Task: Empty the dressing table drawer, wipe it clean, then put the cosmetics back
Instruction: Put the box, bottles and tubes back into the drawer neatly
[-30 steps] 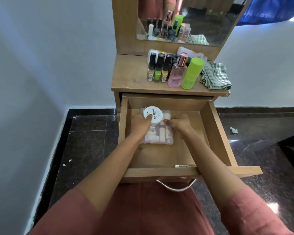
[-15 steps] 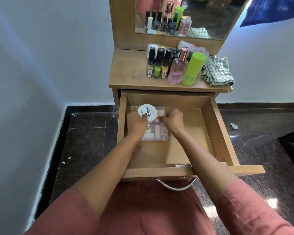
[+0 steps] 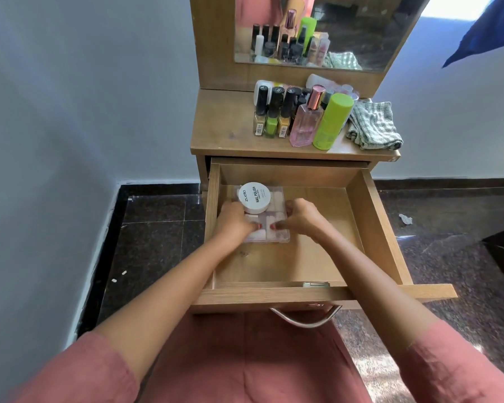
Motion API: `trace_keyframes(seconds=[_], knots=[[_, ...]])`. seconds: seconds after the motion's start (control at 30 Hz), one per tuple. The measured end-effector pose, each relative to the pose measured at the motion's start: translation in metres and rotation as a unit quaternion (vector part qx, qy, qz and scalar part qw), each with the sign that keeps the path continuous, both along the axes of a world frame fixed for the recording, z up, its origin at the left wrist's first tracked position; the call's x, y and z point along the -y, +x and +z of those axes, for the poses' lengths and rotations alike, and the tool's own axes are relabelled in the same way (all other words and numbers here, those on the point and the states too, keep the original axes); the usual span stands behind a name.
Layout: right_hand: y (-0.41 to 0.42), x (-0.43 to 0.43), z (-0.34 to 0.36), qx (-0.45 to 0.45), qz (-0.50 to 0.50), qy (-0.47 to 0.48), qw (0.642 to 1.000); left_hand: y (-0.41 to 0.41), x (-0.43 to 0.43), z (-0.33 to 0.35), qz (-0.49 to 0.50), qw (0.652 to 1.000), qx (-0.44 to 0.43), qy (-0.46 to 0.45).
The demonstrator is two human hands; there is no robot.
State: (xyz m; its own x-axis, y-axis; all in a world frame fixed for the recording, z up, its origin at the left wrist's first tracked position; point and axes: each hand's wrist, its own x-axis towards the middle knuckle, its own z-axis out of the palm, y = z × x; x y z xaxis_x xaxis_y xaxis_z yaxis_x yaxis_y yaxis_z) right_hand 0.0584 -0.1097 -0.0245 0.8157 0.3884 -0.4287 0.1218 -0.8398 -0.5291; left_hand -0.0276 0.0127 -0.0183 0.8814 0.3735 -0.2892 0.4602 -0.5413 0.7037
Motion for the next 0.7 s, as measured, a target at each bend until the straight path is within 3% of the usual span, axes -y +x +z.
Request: trace_keyframes(seconds=[0.17, 0.37, 0.7], knots=[[-0.01, 0.001, 0.0, 0.012, 0.071, -0.063, 0.995, -0.013, 0.006, -0.012, -0.102, 0.987, -0.034, 0.117], [-0.012, -0.006, -0.004, 0.008, 0.095, -0.065, 0.993, -0.016, 0.01, -0.004, -0.096, 0.969, -0.079, 0.215], [-0.017, -0.03, -0.004, 0.033, 0.081, -0.051, 0.995, -0.019, 0.01, 0.006, -0.082, 0.967, -0.062, 0.231]])
